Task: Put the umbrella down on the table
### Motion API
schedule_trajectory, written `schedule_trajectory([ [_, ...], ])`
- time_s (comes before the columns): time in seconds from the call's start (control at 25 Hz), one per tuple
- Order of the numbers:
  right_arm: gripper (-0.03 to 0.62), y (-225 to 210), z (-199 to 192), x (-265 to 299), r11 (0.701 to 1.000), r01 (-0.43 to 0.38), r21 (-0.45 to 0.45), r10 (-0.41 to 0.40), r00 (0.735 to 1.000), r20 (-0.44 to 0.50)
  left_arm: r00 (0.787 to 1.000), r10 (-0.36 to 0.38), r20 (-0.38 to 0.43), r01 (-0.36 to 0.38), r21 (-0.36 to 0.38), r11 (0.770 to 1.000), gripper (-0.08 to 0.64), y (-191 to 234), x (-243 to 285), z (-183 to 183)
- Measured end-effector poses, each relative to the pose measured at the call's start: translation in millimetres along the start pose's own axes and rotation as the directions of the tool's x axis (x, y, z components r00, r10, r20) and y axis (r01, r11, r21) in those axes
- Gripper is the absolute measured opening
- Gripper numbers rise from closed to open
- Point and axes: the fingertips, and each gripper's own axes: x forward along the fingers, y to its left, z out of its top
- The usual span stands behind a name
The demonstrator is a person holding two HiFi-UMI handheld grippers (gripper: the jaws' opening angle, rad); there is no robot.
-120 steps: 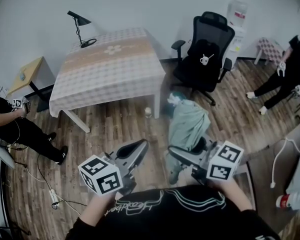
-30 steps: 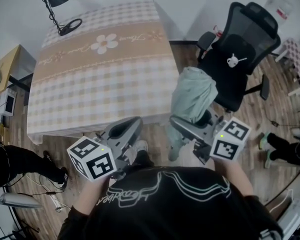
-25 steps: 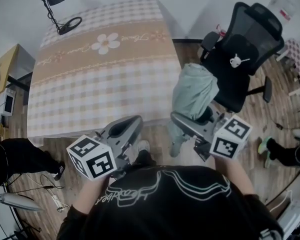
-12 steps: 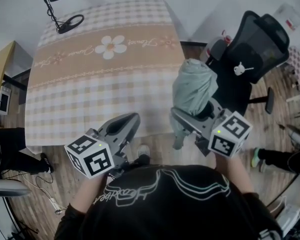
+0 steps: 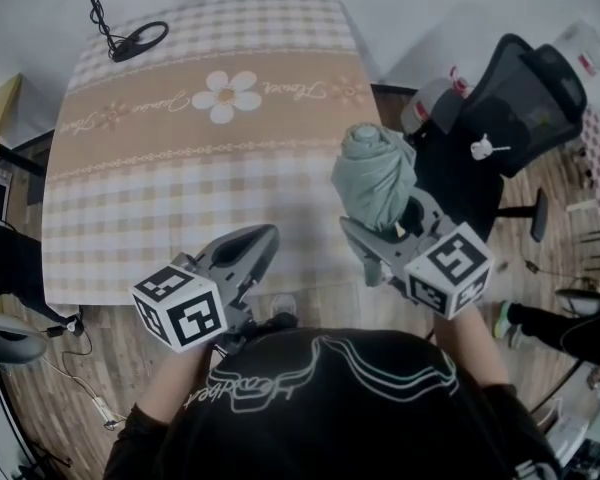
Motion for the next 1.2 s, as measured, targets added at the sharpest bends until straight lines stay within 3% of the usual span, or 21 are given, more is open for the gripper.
schedule_trajectory([
  [0.24,0.301,-13.1,-12.1,34.3,0.996,0.031,-0.08,-0.039,0.993,-0.109,1.0,0.02,-0.011,-0.02,-0.026,0.999,-0.003,29.4,2.7,3.5],
  [0.52,0.301,-22.1,-41.4,70.6,0.996,0.034,-0.077,-0.052,0.967,-0.248,0.999,0.037,-0.02,-0.038,-0.049,0.998,-0.003,55.1,2.7,1.2],
  [0.84,0.301,-34.6,-80.2,102.0,0.999,0.019,-0.044,-0.036,0.904,-0.426,0.998,0.053,-0.022,-0.054,-0.076,0.996,-0.003,64.0,-2.7,-4.2],
  [1.2,0.301,-42.3,-125.9,139.8,1.0,0.007,-0.013,-0.013,0.817,-0.576,0.997,0.081,-0.019,-0.082,-0.056,0.995,-0.003,70.2,-5.9,-4.0],
])
